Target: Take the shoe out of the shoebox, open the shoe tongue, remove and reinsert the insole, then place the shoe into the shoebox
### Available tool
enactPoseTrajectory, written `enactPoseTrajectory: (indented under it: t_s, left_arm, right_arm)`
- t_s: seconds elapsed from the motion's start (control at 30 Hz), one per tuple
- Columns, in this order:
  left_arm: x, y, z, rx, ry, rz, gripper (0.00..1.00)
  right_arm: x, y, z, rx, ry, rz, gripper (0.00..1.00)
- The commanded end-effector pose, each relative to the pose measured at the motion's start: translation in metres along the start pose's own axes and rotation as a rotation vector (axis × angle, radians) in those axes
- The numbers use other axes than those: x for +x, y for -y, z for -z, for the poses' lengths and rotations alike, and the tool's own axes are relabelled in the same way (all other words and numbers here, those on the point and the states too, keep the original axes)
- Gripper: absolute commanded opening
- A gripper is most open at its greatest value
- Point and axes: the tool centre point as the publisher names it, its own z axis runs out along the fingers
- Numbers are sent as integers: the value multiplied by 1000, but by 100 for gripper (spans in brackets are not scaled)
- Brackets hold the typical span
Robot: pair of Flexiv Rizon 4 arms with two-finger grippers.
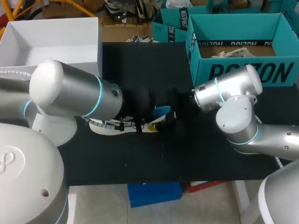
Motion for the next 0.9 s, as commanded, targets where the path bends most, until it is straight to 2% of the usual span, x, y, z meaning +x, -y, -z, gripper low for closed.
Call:
enactPoseTrajectory:
  t_s: [0.03,0.17,0.33,0.53,0.7,0.73,0.9]
  left_arm:
    - [-2,19,61,20,-32,25,0]
    - [-3,42,76,64,-24,46,0]
    - [-7,65,93,147,-102,103,0]
    - [-22,78,108,280,-265,217,0]
    - [-33,88,116,471,-476,242,0]
    - [-34,89,117,485,-513,242,0]
    - [-34,89,117,485,-513,242,0]
  right_arm:
    - [-1,1,-1,3,1,-2,0]
    - [-1,1,-1,3,1,-2,0]
    - [-1,1,-1,3,1,-2,0]
    - [-1,1,-1,3,1,-2,0]
    - [-1,1,-1,3,1,-2,0]
    - [-1,1,-1,3,1,-2,0]
    - [-1,1,-1,3,1,-2,0]
